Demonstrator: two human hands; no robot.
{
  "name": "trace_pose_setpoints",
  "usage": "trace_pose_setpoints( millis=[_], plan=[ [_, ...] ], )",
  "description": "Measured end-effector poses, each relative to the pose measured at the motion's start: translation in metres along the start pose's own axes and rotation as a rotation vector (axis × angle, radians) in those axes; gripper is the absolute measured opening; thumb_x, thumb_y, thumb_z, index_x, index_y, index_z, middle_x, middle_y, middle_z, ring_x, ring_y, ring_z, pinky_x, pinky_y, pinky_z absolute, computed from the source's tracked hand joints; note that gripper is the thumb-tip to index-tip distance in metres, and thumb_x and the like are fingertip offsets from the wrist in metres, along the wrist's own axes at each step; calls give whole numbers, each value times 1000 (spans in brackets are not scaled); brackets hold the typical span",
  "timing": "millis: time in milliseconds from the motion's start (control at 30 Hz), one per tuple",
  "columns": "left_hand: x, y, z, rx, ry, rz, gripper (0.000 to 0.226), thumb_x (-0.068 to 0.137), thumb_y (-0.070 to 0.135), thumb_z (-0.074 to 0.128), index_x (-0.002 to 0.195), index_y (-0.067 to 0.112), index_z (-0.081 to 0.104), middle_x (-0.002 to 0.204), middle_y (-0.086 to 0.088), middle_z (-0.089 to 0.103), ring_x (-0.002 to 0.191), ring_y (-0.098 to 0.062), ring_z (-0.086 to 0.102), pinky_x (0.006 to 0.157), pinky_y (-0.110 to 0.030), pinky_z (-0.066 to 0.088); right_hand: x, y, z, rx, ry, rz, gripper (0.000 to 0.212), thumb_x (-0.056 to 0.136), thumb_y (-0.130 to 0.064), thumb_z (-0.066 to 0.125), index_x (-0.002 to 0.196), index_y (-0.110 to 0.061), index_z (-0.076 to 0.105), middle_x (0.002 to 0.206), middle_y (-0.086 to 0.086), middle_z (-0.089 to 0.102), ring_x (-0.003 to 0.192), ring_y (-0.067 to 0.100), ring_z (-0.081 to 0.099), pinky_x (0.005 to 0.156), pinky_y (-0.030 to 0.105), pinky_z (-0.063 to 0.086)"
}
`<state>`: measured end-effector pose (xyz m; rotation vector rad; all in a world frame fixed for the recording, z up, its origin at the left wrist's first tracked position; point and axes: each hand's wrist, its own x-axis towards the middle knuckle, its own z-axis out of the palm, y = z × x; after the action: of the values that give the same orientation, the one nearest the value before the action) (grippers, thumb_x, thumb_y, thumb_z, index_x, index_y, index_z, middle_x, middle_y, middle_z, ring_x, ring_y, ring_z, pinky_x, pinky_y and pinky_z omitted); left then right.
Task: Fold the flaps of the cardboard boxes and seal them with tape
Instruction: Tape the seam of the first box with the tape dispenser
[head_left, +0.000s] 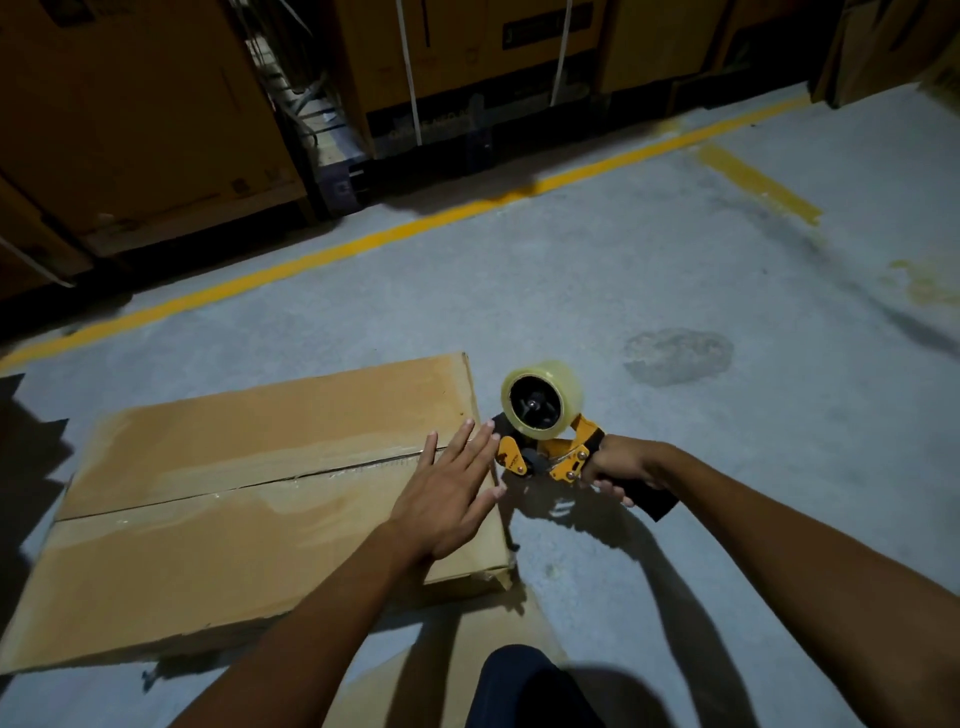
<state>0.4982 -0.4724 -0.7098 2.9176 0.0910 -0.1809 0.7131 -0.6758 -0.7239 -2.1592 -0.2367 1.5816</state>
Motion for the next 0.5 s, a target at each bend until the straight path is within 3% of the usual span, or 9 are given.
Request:
trace_pose_setpoints(
  millis=[67, 167, 300, 400, 500],
  plan=[
    [6, -11, -2, 11, -7, 66, 63, 103, 56, 12, 158, 27, 19, 166, 9, 1, 151, -10, -18, 123, -48, -7, 9, 0, 7, 100, 4, 9, 37, 89, -14, 67, 55, -16, 52, 54, 2, 46, 44, 15, 40, 49, 25, 38],
    [22, -22, -12, 34, -1, 199, 62, 102, 57, 11, 135, 24, 53, 153, 4, 41, 154, -19, 4, 124, -52, 6, 29, 0, 23, 295, 15, -2, 33, 93, -15, 63, 62, -15, 52, 54, 2, 47, 45, 15, 44, 49, 25, 42],
    [50, -31, -21, 67, -37, 415, 51, 104, 50, 21, 112, 27, 66, 125, 4, 64, 144, -23, 35, 121, -55, 13, 64, 1, 48, 670, -47, 30, 34, 99, -17, 51, 66, -15, 46, 57, 2, 42, 50, 16, 41, 51, 26, 36],
    [65, -29, -18, 133, -1, 399, 62, 103, 49, 17, 82, 24, 69, 86, 9, 65, 111, -16, 56, 119, -50, 18, 92, 8, 60, 880, -43, 60, 32, 97, -16, 51, 65, -13, 46, 56, 3, 44, 49, 18, 45, 49, 24, 38],
    [73, -27, -7, 148, 128, 404, 46, 97, 36, 32, 61, 21, 56, 63, 11, 49, 78, -15, 48, 107, -51, 34, 113, 15, 67, 1011, -44, 107, 31, 94, -15, 53, 63, -10, 50, 56, 5, 49, 45, 19, 51, 45, 22, 43]
  ],
)
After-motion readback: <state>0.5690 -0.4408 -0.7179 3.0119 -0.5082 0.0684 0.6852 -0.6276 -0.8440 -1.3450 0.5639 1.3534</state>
